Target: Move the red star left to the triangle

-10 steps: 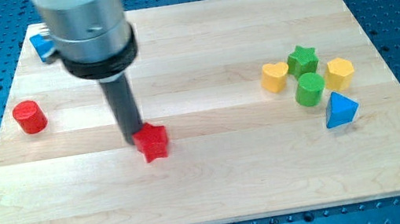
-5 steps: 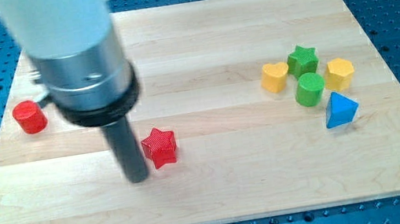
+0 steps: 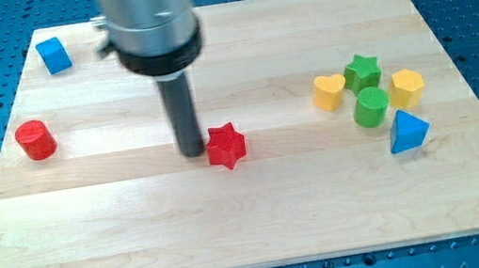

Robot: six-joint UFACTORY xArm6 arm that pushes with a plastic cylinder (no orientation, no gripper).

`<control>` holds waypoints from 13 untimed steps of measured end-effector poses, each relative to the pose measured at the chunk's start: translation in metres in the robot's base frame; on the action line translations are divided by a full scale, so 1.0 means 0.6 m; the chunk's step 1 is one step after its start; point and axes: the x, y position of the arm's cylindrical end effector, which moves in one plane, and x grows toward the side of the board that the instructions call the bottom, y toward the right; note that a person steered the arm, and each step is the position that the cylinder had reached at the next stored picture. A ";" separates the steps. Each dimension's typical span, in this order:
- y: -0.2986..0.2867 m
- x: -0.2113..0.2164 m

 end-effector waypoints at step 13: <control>0.185 -0.038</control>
